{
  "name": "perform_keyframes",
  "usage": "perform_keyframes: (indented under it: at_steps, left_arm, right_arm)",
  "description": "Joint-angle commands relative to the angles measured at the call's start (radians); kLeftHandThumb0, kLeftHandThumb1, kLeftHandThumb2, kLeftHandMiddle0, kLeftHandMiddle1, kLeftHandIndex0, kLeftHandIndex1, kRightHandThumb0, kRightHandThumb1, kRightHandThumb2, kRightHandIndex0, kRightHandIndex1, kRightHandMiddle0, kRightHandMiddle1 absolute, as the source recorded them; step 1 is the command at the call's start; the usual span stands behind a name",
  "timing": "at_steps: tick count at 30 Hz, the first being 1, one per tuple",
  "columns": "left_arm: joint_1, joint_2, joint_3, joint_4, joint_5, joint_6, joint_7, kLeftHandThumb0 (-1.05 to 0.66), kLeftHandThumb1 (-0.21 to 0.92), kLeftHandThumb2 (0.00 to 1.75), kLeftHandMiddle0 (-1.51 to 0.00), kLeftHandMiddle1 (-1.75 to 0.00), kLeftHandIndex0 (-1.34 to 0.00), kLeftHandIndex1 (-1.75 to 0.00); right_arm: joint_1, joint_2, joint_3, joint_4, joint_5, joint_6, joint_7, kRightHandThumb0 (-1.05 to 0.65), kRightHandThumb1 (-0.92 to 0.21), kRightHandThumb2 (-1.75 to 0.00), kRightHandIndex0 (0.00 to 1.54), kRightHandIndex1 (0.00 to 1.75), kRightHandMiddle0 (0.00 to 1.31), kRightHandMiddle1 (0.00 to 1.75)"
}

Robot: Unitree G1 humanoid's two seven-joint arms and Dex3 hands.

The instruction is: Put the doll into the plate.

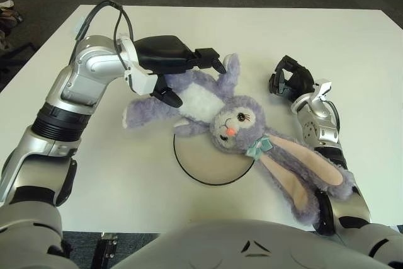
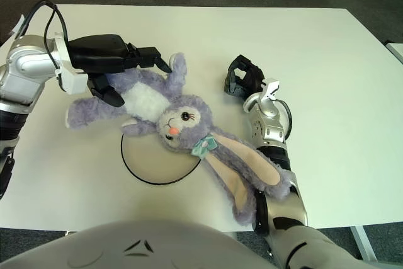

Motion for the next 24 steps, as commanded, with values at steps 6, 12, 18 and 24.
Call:
perform_keyframes:
  at_steps: [6, 12, 18, 24]
  left_arm:
    - [0.008, -0.002, 0.006, -0.020, -0.004, 0.021, 0.002, 0.49, 0.25, 1.40, -0.66, -1.75, 0.00, -0.70]
    - [0.019, 0.003, 0.020, -0.028, -0.036, 0.025, -0.001, 0.48, 0.26, 1.39, -0.65, -1.75, 0.00, -0.63]
    - [0.027, 0.008, 0.026, -0.047, -0.041, 0.058, -0.006, 0.48, 0.27, 1.37, -0.64, -1.75, 0.00, -0.66]
    - [0.062, 0.033, 0.052, -0.050, 0.043, -0.017, 0.048, 0.47, 0.30, 1.34, -0.62, -1.75, 0.00, -0.72]
  right_arm:
    - [0.059, 0.014, 0.006, 0.077, -0.006, 0.093, -0.007, -0.51, -0.24, -1.41, 1.13, 1.75, 0.67, 1.75]
    - [0.057, 0.014, 0.008, 0.085, -0.009, 0.086, -0.004, -0.51, -0.25, -1.40, 1.14, 1.75, 0.67, 1.75]
    - [0.054, 0.012, 0.008, 0.094, -0.012, 0.079, -0.005, -0.51, -0.25, -1.39, 1.14, 1.75, 0.66, 1.75]
    - [0.055, 0.012, 0.009, 0.097, -0.012, 0.069, 0.000, -0.50, -0.26, -1.38, 1.12, 1.75, 0.66, 1.75]
